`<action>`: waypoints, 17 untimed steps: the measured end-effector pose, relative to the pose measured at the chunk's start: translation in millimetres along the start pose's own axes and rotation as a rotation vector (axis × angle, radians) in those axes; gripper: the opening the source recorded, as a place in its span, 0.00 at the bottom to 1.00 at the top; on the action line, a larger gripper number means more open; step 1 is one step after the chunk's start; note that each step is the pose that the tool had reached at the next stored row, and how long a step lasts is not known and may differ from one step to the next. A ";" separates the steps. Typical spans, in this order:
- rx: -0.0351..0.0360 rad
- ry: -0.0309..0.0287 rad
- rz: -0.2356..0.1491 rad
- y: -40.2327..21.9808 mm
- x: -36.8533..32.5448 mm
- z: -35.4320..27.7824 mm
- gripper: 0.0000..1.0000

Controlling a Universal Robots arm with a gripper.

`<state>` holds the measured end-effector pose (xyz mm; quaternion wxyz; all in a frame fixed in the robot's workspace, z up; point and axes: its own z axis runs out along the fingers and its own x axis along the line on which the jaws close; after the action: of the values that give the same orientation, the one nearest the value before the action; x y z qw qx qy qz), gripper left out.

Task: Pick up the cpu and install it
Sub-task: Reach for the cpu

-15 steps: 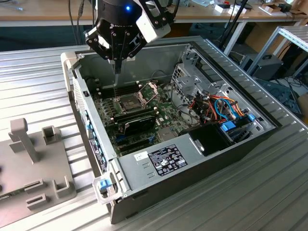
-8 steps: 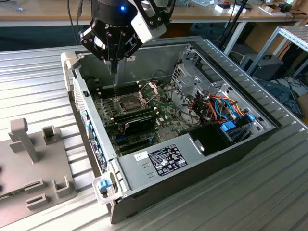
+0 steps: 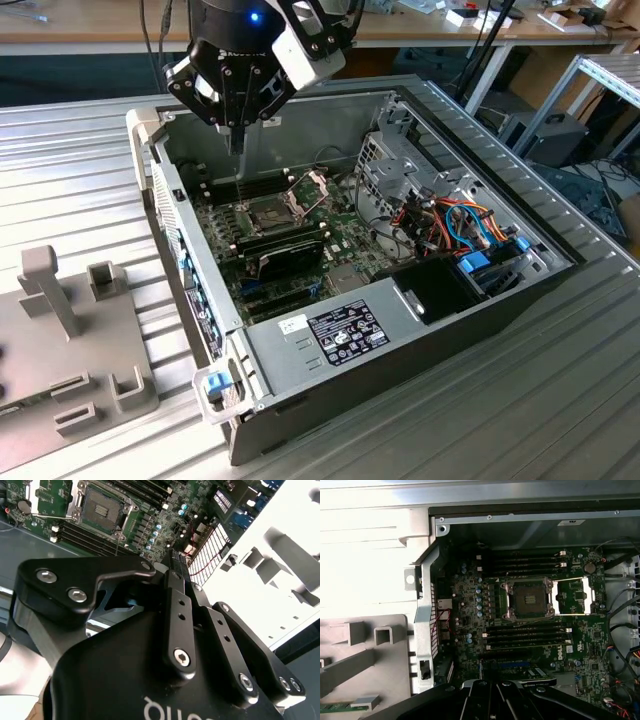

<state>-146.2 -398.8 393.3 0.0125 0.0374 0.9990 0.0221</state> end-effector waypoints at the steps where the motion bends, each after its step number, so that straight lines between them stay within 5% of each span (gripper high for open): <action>1: 0.0000 0.0001 0.000 0.0 0.0 0.0 0.11; 17: 0.0000 0.0000 0.000 -1.1 14.7 -0.4 0.11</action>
<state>-160.9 -398.8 393.3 0.0125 0.0374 0.9990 0.0221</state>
